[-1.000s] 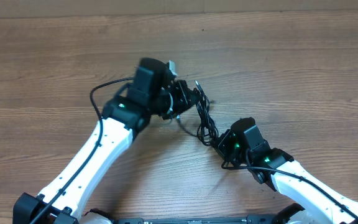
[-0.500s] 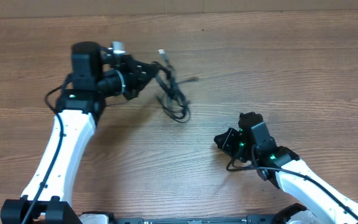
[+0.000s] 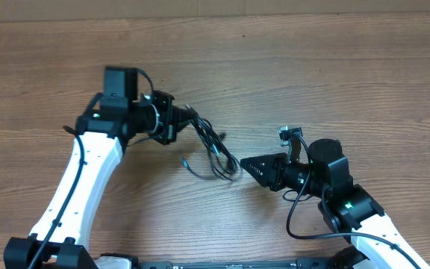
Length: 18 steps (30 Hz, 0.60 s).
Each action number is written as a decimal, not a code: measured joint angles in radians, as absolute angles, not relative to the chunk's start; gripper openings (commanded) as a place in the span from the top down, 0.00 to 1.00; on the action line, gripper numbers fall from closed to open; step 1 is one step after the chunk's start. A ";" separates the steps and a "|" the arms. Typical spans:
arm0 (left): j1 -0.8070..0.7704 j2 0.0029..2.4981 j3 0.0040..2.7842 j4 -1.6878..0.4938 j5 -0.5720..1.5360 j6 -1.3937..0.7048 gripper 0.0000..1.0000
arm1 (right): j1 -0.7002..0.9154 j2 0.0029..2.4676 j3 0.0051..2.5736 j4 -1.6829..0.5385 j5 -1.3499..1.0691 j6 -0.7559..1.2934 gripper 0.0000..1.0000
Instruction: Untangle cables
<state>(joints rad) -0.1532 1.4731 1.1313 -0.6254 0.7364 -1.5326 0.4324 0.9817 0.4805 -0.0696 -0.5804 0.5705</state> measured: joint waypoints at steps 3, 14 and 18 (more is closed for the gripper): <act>-0.201 1.473 1.131 -0.629 0.737 -1.601 0.96 | 0.433 0.982 0.480 -0.012 -0.588 0.505 0.42; -0.295 1.473 1.131 -0.566 0.740 -1.669 0.96 | 0.502 1.073 0.480 0.091 -0.544 0.352 0.48; -0.323 1.473 1.131 -0.538 0.780 -1.670 0.96 | 0.550 1.158 0.480 0.119 -0.422 0.345 0.96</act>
<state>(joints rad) -0.3233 1.4731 1.1313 -0.5377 0.7803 -1.6695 0.5499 1.1576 0.4801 0.1192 -0.4217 0.3447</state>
